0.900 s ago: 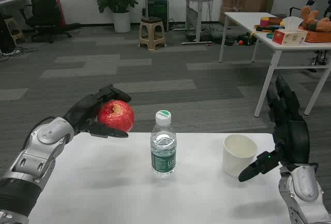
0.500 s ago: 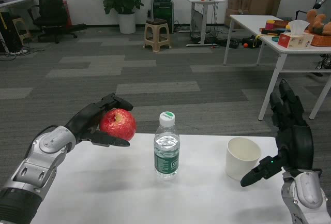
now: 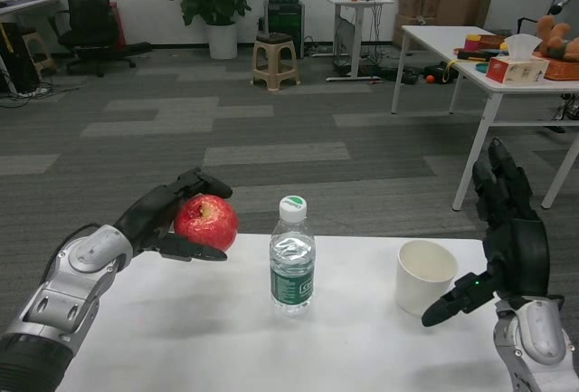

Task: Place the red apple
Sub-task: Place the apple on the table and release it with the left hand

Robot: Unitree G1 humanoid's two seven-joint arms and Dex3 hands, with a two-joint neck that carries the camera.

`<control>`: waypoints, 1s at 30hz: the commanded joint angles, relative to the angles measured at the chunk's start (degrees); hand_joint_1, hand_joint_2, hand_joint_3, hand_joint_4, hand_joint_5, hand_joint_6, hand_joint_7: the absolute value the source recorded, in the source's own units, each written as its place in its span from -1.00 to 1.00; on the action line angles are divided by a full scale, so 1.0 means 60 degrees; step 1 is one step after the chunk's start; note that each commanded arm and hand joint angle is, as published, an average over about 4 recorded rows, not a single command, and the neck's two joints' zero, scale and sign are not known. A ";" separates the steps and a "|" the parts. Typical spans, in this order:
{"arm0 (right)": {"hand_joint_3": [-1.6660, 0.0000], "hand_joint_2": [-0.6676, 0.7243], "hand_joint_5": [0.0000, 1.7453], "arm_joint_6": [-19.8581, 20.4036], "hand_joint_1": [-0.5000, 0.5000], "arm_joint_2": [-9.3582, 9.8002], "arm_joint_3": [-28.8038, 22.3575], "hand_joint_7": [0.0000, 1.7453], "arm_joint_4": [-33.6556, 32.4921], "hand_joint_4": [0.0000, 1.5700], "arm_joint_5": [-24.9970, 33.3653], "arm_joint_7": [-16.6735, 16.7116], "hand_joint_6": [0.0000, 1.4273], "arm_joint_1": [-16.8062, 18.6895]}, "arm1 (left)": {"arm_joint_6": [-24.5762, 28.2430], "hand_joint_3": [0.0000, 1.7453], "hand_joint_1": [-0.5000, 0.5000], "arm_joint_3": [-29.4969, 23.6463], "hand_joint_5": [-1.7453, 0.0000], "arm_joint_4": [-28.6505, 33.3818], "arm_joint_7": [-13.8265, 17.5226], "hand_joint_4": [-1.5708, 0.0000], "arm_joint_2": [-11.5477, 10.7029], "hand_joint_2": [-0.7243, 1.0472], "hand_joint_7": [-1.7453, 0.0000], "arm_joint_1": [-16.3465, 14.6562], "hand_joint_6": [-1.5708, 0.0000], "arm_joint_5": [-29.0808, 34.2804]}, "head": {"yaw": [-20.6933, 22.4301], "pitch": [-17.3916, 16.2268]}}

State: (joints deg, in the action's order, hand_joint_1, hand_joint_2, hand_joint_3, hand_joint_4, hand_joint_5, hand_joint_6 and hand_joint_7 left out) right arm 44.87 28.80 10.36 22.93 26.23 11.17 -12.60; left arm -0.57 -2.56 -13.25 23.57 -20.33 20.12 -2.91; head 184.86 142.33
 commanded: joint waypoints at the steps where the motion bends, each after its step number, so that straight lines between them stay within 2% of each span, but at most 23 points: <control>1: 1.00 1.00 -1.00 0.0022 -0.83 -0.0003 -0.0056 -0.96 0.0030 -1.00 0.0051 0.0029 -1.00 0.0093 | -0.0168 -0.80 -1.00 0.0141 -1.00 0.0107 0.0137 0.24 0.0034 1.00 -0.92 -0.0430 -0.30 0.0046 | 0.0059 -0.0066; 8: 1.00 1.00 -1.00 0.0022 -0.83 0.0041 -0.0034 -0.98 0.0213 -1.00 0.0051 0.0029 -1.00 0.0093 | -0.1098 -0.80 -1.00 0.0368 -1.00 0.0099 0.0159 0.24 -0.0068 1.00 -0.92 -0.0994 -0.37 0.0185 | 0.0354 -0.0275; 13: 1.00 1.00 -1.00 0.0022 -0.83 0.0049 0.0036 -0.96 0.0374 -1.00 0.0051 0.0029 -1.00 0.0093 | -0.1886 -0.80 -0.99 0.0412 -1.00 0.0030 0.0159 0.24 0.0115 1.00 -0.92 -0.1437 -0.37 0.0163 | 0.0557 -0.0394; 19: 1.00 1.00 -1.00 0.0022 -0.83 0.0071 0.0050 -0.96 0.0462 -1.00 0.0066 0.0029 -1.00 0.0093 | -0.2439 -0.80 -0.98 0.0474 -1.00 -0.0139 0.0181 0.25 0.0335 1.00 -0.92 -0.1716 -0.40 -0.0133 | 0.0780 -0.0538; 30: 1.00 1.00 -1.00 0.0022 -0.83 0.0078 0.0061 -0.96 0.0601 -1.00 0.0088 0.0029 -1.00 0.0093 | -0.2893 -0.80 -0.96 0.0485 -1.00 -0.0831 0.0466 0.62 0.0357 1.00 -0.92 -0.1741 -0.48 -0.1272 | 0.0998 -0.0720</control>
State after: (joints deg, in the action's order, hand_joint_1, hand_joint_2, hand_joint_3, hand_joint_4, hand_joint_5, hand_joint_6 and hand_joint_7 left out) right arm 44.88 28.86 10.65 26.09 26.32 11.17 -12.52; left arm -17.13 0.71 -17.06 25.79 -18.22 9.98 -9.42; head 190.74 138.07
